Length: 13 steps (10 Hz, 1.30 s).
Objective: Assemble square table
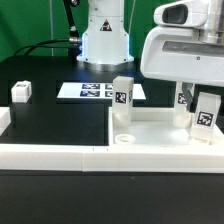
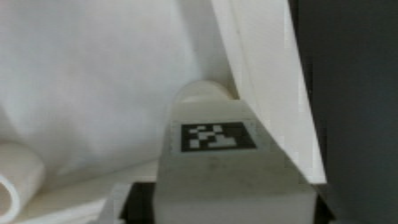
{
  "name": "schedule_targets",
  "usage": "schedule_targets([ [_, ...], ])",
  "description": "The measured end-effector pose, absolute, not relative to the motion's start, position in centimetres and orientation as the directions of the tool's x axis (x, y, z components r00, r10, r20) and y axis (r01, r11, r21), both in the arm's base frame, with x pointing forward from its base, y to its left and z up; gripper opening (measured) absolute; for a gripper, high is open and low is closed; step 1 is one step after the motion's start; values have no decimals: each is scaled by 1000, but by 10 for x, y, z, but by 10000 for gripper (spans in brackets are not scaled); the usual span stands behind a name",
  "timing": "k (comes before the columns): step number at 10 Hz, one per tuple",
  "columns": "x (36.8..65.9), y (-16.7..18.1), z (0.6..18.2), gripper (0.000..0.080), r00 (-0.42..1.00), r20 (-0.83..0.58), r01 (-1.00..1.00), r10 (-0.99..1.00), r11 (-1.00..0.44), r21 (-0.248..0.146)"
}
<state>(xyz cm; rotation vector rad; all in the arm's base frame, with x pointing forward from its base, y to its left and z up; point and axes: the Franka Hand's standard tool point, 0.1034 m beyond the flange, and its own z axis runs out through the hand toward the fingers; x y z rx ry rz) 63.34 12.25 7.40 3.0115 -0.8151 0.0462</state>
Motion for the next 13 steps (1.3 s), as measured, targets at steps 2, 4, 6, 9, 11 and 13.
schedule_targets([
  [2,633,122,74,290,629,38,-777,-776,-629,9],
  [4,631,122,73,290,312,4,-950,-950,-312,12],
  [6,632,118,73,290,44,-57,-999,-997,-45,12],
  [9,632,118,73,290,-27,-63,-1000,-998,26,14],
  [11,634,117,73,414,149,-49,-989,-988,-149,-3],
  [13,637,116,70,628,517,5,-851,-856,-515,-100],
])
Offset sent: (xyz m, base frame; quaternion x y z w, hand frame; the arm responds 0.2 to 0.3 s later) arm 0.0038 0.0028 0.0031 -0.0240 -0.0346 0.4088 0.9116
